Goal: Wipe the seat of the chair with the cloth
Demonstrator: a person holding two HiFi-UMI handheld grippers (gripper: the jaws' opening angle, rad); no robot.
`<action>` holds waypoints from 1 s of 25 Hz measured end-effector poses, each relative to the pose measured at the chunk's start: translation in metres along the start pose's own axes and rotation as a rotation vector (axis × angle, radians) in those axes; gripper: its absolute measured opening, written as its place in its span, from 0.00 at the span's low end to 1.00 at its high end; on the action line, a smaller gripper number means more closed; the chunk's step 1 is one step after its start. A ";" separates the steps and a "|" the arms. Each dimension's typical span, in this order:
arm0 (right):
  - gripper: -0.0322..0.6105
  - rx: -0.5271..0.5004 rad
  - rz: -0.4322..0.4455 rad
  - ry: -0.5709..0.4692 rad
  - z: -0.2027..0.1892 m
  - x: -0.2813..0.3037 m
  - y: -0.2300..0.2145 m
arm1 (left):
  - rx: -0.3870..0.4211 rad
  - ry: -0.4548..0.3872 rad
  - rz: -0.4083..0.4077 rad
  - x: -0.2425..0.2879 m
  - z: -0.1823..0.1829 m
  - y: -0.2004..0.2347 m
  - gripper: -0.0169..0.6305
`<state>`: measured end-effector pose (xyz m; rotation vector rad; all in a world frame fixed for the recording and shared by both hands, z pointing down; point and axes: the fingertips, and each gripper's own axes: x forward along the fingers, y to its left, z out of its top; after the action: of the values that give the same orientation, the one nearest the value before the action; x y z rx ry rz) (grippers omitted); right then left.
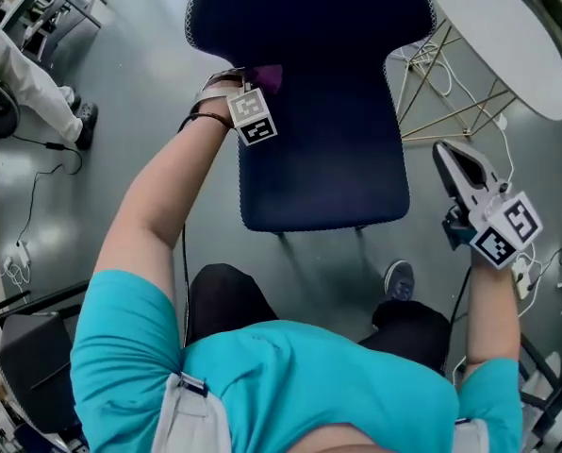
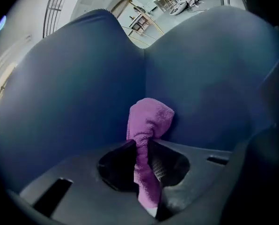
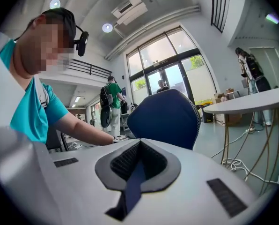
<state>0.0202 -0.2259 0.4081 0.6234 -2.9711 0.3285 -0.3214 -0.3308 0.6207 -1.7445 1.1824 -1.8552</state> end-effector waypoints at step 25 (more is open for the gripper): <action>0.04 -0.019 -0.140 -0.024 -0.032 -0.034 0.057 | -0.047 -0.088 -0.054 0.021 0.014 -0.008 0.10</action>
<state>0.0295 -0.1547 0.4234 0.8339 -2.9285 0.2829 -0.3097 -0.3464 0.6396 -1.8805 1.1650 -1.7738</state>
